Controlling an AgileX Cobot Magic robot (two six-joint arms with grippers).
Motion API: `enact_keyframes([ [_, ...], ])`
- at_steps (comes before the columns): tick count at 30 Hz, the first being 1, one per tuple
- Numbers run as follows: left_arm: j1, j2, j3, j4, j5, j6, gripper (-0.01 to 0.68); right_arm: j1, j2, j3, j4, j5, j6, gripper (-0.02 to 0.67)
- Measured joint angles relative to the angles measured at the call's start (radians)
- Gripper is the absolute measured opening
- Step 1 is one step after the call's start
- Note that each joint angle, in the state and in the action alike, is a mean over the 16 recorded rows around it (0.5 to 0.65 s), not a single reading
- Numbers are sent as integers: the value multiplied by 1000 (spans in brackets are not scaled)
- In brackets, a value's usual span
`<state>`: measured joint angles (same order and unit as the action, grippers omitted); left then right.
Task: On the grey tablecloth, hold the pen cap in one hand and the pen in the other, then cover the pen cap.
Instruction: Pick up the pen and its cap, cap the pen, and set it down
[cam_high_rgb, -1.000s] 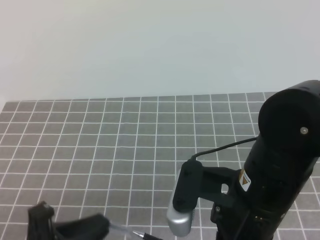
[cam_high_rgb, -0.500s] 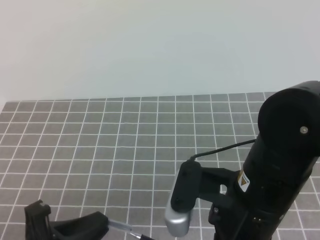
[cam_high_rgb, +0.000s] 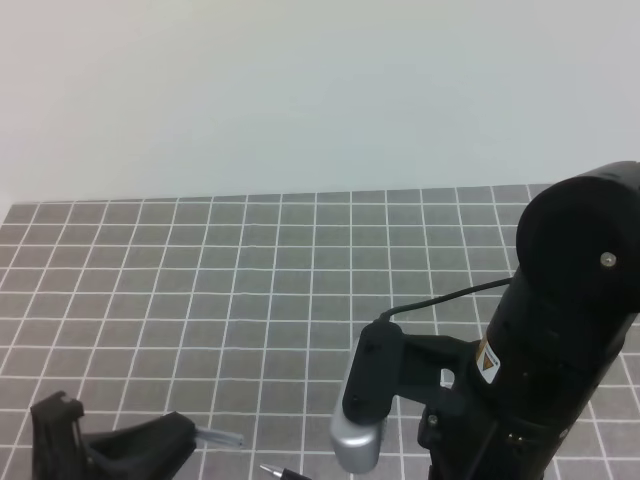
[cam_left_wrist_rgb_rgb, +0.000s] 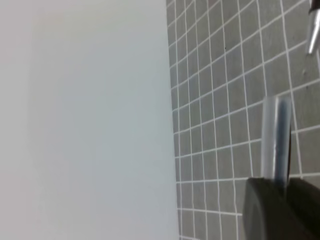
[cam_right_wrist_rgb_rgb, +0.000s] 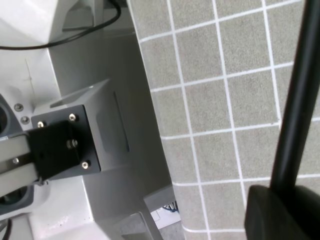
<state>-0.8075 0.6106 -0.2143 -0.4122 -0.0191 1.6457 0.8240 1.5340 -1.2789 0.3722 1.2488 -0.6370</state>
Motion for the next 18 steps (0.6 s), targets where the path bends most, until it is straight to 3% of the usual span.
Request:
enact_keyframes([
  [7,21,-13,0,-3,28,12,1,0,1,1,0,-13,-11,46],
  [18,-10,-18,0,-4,21,24,1,0,2,3,6,-39,-37,63],
])
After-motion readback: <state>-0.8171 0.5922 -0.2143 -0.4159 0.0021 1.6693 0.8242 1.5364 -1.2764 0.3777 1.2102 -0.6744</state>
